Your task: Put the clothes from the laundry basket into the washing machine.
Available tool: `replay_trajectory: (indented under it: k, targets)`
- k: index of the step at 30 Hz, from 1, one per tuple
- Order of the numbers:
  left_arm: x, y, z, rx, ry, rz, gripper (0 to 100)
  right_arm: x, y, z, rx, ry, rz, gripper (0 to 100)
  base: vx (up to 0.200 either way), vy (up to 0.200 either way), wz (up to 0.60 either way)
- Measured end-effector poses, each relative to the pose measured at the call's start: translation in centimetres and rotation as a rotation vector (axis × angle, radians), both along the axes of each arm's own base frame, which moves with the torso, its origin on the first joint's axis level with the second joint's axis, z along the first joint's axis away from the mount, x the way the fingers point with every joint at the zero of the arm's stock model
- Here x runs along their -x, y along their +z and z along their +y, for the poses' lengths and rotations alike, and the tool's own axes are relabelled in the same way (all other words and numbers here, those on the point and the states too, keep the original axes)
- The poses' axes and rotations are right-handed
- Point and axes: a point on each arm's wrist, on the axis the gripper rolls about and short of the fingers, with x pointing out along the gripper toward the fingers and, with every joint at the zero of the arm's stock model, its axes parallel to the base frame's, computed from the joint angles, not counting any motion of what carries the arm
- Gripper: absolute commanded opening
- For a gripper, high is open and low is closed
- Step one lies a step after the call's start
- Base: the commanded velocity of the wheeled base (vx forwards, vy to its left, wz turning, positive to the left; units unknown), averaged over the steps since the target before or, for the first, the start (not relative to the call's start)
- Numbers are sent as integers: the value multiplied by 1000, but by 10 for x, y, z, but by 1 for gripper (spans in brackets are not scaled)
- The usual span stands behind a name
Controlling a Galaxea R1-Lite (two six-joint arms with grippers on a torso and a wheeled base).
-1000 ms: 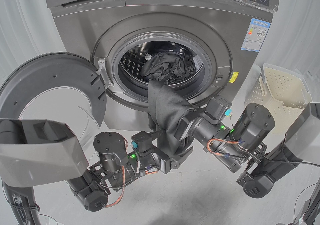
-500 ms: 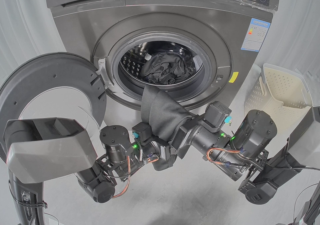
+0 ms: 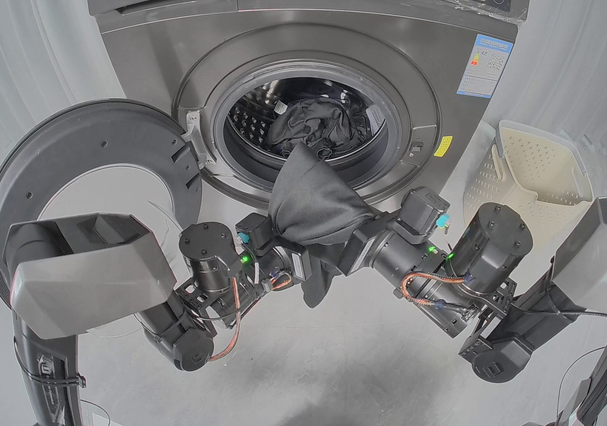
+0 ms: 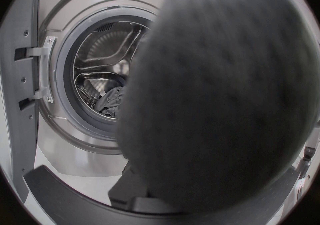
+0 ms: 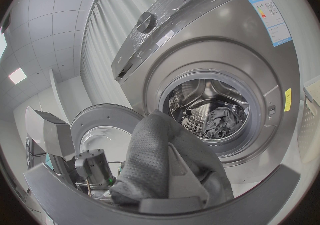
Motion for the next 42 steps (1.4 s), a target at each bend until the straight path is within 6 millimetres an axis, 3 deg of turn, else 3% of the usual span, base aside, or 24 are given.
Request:
replay_trajectory:
  k: [5, 11, 12, 21, 26, 33, 42]
  targets:
    - [1, 18, 9, 37, 18, -24, 0, -5, -4, -11, 13, -29, 16, 0, 0, 0, 0]
    - [21, 42, 22, 62, 15, -45, 0, -11, -13, -17, 34, -51, 40, 0, 0, 0, 0]
    - [25, 44, 24, 63, 12, -46, 0, -11, -14, -18, 37, -51, 43, 100, 0, 0, 0]
    - [49, 64, 39, 77, 9, -66, 0, -1, -27, -19, 102, 17, 67, 100, 0, 0, 0]
    - [58, 73, 47, 95, 12, -77, 0, 26, -47, -39, 219, 115, 130, 100, 0, 0, 0]
    - [65, 73, 57, 92, 39, -62, 0, 63, -57, -66, 308, 221, 186, 100, 0, 0, 0]
    - [80, 50, 54, 12, 8, 7, 0, 49, -54, -83, 273, 94, 208, 100, 0, 0, 0]
